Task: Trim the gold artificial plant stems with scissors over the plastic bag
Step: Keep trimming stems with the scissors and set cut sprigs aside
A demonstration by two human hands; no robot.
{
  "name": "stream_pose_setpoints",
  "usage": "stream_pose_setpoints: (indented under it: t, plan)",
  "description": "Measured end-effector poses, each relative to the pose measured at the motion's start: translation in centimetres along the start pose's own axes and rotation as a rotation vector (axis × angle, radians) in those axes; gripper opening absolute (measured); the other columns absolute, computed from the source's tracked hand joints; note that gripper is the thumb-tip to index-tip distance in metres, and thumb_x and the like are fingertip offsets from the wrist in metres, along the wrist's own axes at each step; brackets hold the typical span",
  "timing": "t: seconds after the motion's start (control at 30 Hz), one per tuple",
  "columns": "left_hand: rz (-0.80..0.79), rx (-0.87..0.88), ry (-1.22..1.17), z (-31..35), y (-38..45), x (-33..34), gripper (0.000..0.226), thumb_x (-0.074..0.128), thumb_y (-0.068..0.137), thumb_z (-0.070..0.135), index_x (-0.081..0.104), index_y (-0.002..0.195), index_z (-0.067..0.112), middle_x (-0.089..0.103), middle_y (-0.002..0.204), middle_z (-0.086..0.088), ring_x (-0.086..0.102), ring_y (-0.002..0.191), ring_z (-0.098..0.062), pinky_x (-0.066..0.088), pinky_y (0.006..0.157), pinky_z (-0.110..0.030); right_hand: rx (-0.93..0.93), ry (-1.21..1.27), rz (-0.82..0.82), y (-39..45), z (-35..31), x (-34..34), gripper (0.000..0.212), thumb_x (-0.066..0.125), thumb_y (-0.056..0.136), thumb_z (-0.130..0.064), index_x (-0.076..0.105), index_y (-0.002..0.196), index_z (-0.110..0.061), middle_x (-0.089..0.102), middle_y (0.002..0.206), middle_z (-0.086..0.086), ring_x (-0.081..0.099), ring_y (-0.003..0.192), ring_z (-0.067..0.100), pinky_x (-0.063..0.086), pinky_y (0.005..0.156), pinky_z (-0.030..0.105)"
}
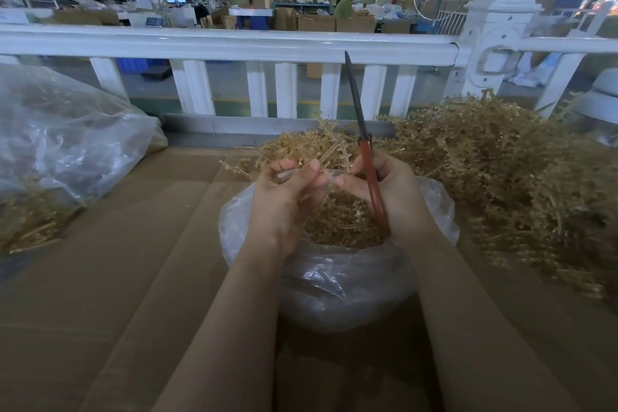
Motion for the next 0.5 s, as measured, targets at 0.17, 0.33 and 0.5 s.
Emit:
stream_pose_setpoints:
  t: [0.17, 0.33, 0.5]
  plan:
    - [-0.172, -0.146, 0.226, -1.5, -0.2, 1.1, 0.025, 0.077, 0.066, 0.019, 0.065, 0.087, 0.014, 0.073, 0.081, 0.001, 0.071, 0.075, -0.01, 0.056, 0.064, -0.023, -0.034, 0.004, 0.008, 0.1, -0.2, 0.0, 0.025, 0.085, 0.077, -0.007, 0.063, 0.079, -0.019, 0.065, 0.07, -0.008, 0.064, 0.074, 0.015, 0.055, 0.08, 0.041]
    - [-0.18, -0.157, 0.285, -1.7, -0.4, 0.9, 0.026, 0.076, 0.068, 0.014, 0.075, 0.093, 0.01, 0.076, 0.084, -0.003, 0.073, 0.08, -0.011, 0.055, 0.064, -0.021, -0.051, -0.003, 0.033, -0.1, -0.7, -0.2, 0.021, 0.085, 0.069, -0.023, 0.066, 0.071, -0.028, 0.065, 0.073, 0.002, 0.064, 0.075, 0.022, 0.056, 0.08, 0.046]
    - [-0.123, -0.102, 0.204, -1.1, -0.3, 0.8, 0.008, 0.068, 0.085, 0.005, 0.072, 0.084, 0.012, 0.077, 0.079, -0.004, 0.074, 0.075, -0.012, 0.058, 0.064, -0.021, -0.062, -0.016, 0.062, -0.2, -1.0, -0.4, 0.026, 0.088, 0.074, -0.026, 0.063, 0.076, -0.023, 0.064, 0.074, -0.002, 0.065, 0.076, 0.018, 0.057, 0.08, 0.043]
Point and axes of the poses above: each hand's wrist, its own y-axis towards the middle knuckle, its own x-axis out of the palm, z = x × y, the point moved 9 cm from there along y, towards the middle knuckle
